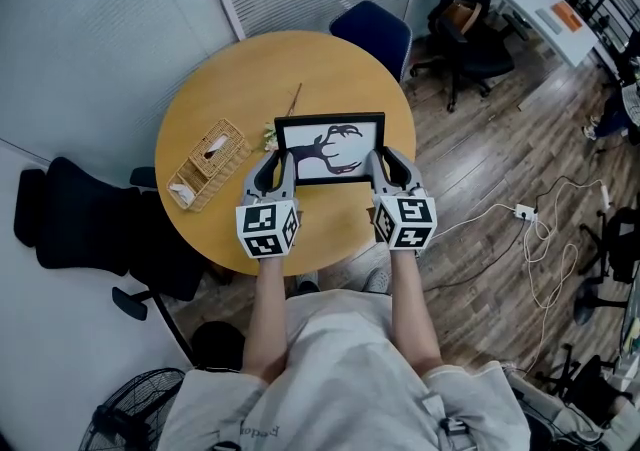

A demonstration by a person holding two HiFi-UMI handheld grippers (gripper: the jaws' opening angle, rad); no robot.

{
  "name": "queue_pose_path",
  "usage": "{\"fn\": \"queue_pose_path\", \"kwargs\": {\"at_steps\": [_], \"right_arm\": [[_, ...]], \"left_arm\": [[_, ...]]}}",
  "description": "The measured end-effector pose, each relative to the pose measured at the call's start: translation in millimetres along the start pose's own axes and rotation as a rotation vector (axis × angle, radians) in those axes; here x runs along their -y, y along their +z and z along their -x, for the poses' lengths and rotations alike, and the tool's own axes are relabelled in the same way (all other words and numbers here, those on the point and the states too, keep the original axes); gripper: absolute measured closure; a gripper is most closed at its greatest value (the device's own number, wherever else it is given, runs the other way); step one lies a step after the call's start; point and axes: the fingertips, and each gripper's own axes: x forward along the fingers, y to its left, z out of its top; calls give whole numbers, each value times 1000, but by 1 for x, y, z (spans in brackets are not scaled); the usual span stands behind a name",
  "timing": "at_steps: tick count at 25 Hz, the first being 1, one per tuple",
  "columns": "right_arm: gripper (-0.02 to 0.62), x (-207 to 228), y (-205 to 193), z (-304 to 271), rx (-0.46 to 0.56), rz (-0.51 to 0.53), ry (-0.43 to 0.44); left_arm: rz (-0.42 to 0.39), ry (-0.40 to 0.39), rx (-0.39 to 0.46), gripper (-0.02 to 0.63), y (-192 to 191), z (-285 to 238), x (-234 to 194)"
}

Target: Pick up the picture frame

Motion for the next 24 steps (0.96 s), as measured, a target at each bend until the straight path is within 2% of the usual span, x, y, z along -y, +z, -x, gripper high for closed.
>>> {"fn": "queue_pose_path", "kwargs": {"at_steps": [24], "right_arm": [[520,3,3,4,3,10,-4]], "left_arm": [[9,-9,6,518,3,-1,5]]}}
